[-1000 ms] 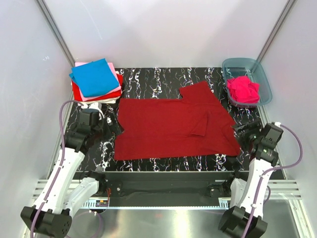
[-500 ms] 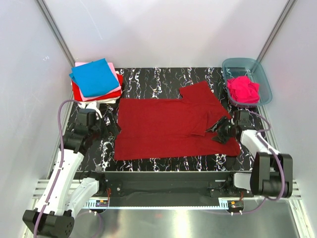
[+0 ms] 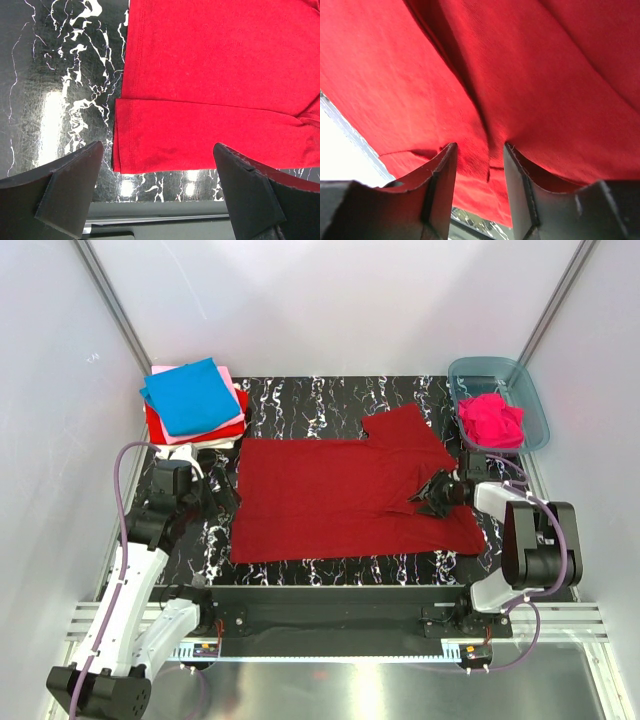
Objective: Fold and stack the t-shirts
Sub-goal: Fold the tshirt
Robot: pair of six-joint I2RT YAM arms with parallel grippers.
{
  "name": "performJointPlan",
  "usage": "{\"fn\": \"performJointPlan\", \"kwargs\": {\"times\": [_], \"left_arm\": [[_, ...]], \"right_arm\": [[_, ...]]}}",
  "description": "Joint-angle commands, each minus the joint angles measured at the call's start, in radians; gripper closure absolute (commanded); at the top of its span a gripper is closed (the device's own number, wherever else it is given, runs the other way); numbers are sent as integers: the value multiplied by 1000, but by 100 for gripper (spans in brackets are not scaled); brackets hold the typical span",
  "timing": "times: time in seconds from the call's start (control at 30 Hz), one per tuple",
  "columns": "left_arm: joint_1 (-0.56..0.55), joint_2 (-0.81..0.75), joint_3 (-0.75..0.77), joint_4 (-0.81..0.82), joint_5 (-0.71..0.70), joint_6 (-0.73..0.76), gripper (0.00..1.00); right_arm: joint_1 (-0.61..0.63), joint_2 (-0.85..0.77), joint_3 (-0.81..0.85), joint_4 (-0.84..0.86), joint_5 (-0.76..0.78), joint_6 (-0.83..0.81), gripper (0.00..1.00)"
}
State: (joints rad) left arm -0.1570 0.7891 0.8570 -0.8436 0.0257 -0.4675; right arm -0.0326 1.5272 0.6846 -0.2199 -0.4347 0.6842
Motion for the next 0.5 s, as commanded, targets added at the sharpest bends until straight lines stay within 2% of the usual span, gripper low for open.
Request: {"fn": "performJointPlan", "kwargs": {"times": [0.0, 0.17, 0.37, 0.47], "left_arm": [[5, -13, -4, 35, -24, 7, 1], [7, -14, -6, 38, -24, 4, 1], [7, -17, -7, 40, -24, 3, 1], [7, -17, -7, 40, -23, 3, 1]], "right_arm": [[25, 24, 59, 45, 13, -18, 52], [71, 37, 88, 39, 17, -9, 59], [123, 71, 148, 50, -9, 26, 61], [161, 125, 234, 70, -36, 51, 60]]}}
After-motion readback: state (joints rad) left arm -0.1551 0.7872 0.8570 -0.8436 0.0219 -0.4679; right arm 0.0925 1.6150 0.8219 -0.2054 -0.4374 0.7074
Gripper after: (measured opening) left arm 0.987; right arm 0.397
